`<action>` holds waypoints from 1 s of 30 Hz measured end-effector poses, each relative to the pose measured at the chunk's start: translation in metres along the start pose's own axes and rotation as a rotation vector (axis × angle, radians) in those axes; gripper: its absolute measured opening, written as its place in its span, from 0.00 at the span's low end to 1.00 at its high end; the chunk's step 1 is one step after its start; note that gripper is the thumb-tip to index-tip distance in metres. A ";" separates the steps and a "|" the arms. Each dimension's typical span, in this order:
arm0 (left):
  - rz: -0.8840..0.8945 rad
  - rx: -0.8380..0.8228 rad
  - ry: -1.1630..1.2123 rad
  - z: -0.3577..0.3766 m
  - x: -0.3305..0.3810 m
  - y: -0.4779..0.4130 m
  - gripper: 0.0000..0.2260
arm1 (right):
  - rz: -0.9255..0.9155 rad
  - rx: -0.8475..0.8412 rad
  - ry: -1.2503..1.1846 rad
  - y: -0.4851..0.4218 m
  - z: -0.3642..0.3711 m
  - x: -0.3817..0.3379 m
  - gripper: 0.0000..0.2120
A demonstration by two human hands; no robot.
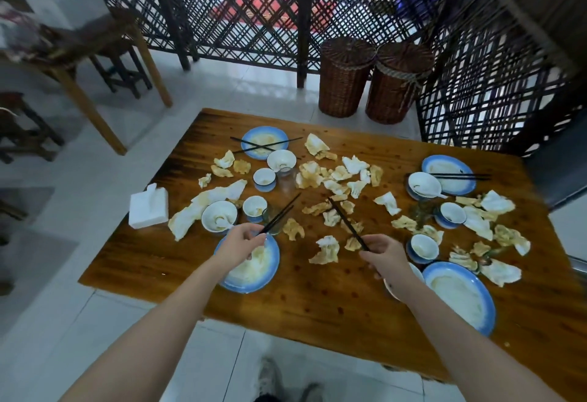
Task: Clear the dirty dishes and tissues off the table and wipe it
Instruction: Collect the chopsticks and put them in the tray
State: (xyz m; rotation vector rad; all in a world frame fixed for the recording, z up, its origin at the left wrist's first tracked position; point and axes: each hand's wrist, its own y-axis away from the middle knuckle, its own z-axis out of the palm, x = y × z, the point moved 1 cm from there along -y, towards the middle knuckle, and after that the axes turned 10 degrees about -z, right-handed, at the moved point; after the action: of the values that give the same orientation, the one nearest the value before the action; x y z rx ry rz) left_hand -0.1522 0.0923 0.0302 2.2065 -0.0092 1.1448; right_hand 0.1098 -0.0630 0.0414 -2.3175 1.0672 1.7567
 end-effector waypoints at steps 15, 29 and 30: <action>0.079 0.048 -0.034 -0.056 0.062 -0.046 0.10 | -0.088 0.053 -0.025 -0.053 -0.013 -0.050 0.11; 0.012 0.029 -0.156 -0.093 0.105 -0.205 0.19 | 0.032 0.213 -0.040 -0.143 -0.010 -0.071 0.11; 0.012 0.023 -0.172 -0.094 0.108 -0.216 0.19 | 0.043 0.225 -0.037 -0.150 -0.010 -0.071 0.11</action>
State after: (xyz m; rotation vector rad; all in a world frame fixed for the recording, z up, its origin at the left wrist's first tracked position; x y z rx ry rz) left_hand -0.0920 0.3445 0.0319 2.3222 -0.0820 0.9620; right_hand 0.1907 0.0818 0.0524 -2.1355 1.2463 1.5926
